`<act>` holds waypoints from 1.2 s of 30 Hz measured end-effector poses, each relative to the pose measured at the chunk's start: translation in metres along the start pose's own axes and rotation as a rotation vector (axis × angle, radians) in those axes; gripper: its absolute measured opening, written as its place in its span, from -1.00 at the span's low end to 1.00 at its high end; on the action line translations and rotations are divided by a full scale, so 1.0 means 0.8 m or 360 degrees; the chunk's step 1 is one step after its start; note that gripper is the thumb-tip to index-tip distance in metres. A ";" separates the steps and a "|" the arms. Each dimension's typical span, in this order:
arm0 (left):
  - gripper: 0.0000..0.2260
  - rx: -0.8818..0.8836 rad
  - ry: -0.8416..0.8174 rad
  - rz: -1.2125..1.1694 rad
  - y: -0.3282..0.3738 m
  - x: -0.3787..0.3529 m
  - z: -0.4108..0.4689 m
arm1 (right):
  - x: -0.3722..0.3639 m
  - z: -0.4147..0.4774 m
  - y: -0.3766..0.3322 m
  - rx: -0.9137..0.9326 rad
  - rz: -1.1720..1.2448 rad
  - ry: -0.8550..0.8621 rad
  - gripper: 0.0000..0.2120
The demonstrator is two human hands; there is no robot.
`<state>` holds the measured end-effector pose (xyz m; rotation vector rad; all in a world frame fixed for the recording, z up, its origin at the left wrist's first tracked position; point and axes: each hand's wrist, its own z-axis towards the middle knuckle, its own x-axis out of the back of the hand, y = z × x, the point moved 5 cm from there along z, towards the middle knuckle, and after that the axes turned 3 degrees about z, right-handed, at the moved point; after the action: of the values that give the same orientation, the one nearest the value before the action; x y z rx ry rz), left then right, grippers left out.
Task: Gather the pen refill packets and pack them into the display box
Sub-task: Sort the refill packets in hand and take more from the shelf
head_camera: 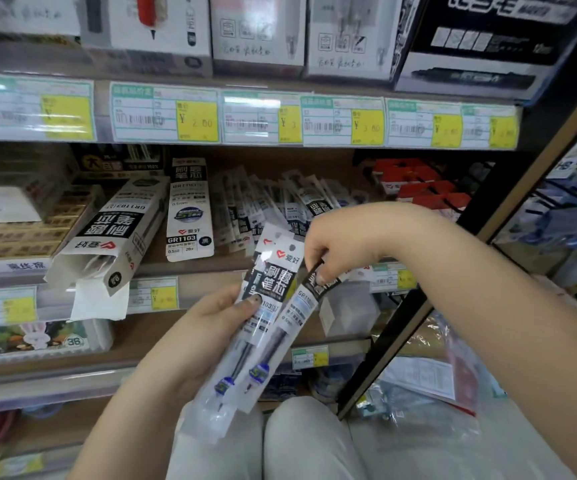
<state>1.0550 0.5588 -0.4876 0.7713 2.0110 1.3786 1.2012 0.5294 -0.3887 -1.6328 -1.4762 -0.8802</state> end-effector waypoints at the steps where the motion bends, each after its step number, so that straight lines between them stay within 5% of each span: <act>1: -0.77 -0.0027 0.0025 0.0071 0.001 -0.002 0.000 | 0.003 0.001 0.000 -0.0040 0.0020 0.0042 -0.91; 11: -0.86 -0.0323 0.0150 0.0294 0.015 -0.014 -0.013 | 0.008 0.013 0.011 -0.0294 0.0494 0.0348 -0.59; 19: -0.84 -0.0276 0.0165 0.0165 0.005 -0.012 -0.002 | 0.007 0.023 0.026 -0.0274 0.0847 0.0673 -0.42; 26: -0.93 -0.0181 0.0153 -0.0110 0.005 -0.010 0.010 | -0.003 0.044 0.035 -0.0187 0.1598 0.0854 -0.79; 28: -0.94 -0.0196 0.0196 -0.0088 0.004 -0.003 0.015 | 0.011 0.046 0.063 -0.0351 0.1454 0.1192 -0.83; 30: -0.95 -0.0203 0.0240 -0.0049 0.002 0.005 0.018 | 0.020 0.050 0.093 -0.0604 0.0879 0.1360 -0.80; 33: -0.94 -0.0214 0.0250 -0.0019 0.001 0.009 0.019 | 0.005 0.071 0.118 -0.0817 0.0283 0.1060 -0.60; 36: -0.94 -0.0224 0.0249 -0.0038 0.002 0.009 0.017 | -0.002 0.084 0.119 -0.0846 0.0170 0.1012 -0.65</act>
<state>1.0605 0.5731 -0.4912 0.5914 2.0063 1.5904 1.2960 0.5824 -0.4299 -1.5463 -0.7409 -1.6407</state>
